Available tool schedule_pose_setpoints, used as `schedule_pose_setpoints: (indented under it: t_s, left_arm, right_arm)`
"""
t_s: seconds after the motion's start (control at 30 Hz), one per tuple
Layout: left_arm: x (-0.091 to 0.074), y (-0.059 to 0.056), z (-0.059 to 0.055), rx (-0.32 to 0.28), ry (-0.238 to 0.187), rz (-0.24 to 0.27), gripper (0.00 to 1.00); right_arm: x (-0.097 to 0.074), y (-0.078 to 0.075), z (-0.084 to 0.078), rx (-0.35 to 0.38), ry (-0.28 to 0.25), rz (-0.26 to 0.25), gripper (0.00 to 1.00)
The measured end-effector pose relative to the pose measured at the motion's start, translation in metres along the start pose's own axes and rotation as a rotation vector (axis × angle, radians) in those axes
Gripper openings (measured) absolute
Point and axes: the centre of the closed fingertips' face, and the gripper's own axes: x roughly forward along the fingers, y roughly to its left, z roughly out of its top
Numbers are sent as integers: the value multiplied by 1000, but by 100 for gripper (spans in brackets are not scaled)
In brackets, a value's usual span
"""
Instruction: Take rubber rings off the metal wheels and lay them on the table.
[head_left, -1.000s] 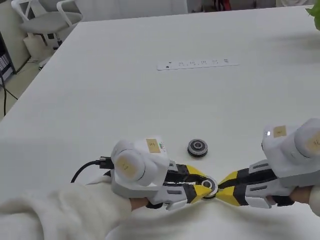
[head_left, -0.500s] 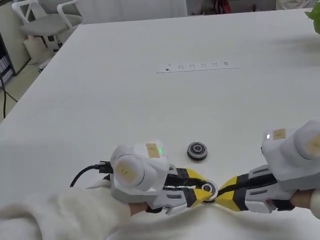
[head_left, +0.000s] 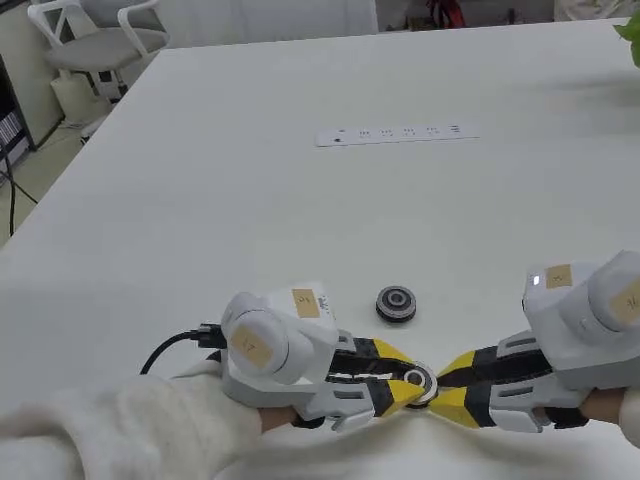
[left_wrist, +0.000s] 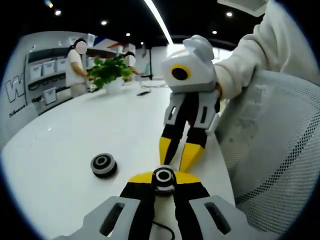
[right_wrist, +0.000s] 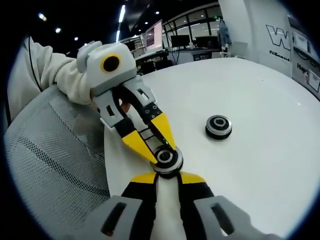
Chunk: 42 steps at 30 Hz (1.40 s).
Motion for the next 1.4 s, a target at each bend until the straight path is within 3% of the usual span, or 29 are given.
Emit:
schedule_pose_setpoints:
  t_s: [0.7, 0.73, 0.77, 0.8, 0.87, 1.07, 1.2, 1.4]
  left_arm:
    - [-1, 0, 0, 3, 0, 0, 14]
    - [-1, 0, 0, 3, 0, 0, 14]
    - [-1, 0, 0, 4, 0, 0, 14]
    - [-1, 0, 0, 3, 1, 0, 14]
    - [-1, 0, 0, 3, 1, 0, 14]
    - [-1, 0, 0, 5, 1, 0, 14]
    - [-1, 0, 0, 9, 1, -2, 14]
    - [-2, 1, 0, 13, 3, 1, 14]
  right_arm:
    - [-2, 1, -2, 45, -6, 7, 7]
    - [-2, 0, -3, 45, -1, 0, 1]
    - [-2, -7, -1, 27, -9, -30, 1]
    - [-1, -2, -2, 44, -3, -8, 1]
    - [-1, -1, -2, 15, 0, -11, 1]
    - [-1, -3, -2, 33, 5, -19, 0]
    - [-2, -6, -2, 110, 2, -25, 0]
    - [-9, -14, 4, 210, -48, -26, 0]
